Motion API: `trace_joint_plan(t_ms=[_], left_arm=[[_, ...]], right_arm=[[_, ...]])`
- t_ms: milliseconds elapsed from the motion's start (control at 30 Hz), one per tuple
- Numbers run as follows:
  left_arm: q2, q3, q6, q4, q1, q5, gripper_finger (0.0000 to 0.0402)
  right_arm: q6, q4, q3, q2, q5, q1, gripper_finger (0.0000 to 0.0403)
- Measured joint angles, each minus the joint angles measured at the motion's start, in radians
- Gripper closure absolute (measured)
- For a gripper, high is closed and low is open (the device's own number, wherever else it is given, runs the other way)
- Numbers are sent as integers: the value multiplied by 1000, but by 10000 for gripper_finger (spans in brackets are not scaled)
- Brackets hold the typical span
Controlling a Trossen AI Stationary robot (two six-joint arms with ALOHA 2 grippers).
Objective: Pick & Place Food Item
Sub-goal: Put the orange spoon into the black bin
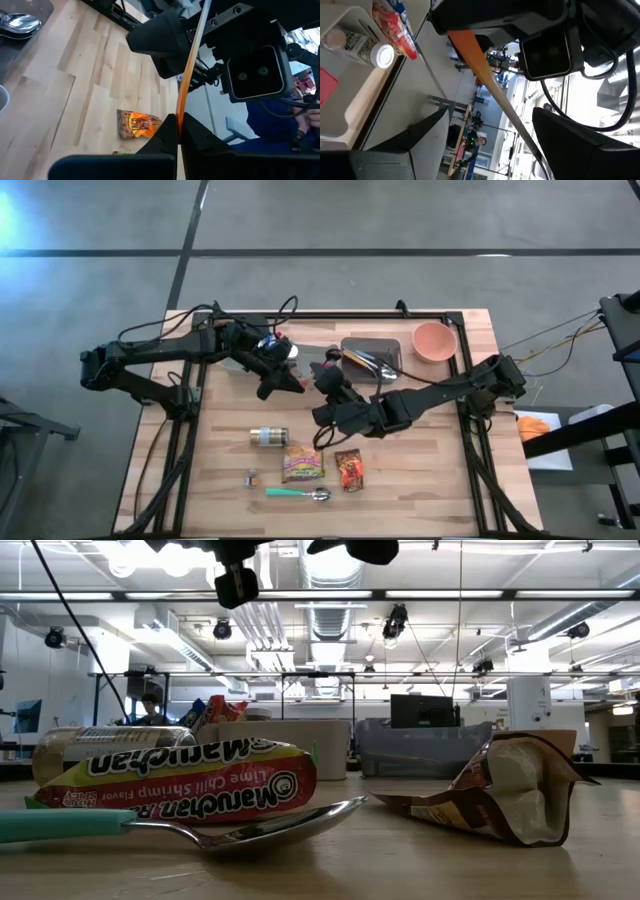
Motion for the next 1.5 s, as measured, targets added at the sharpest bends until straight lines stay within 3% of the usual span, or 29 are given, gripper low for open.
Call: trace_joint_plan(t_ms=[133,633,800,1267,1500], left_arm=[[0,0,0,0,0,0,401],[1,0,-36,-12,2,35,401],[-1,0,-38,-2,2,64,380],[-1,1,-26,23,1,90,225],[-56,1,43,7,2,99,193]], right_arm=[[2,1,0,0,-19,-8,153],[-16,-25,-2,0,-16,-12,379],[-6,-25,-7,0,-14,-11,387],[44,-36,-14,0,-21,-13,395],[193,-37,-12,-2,-18,-13,395]])
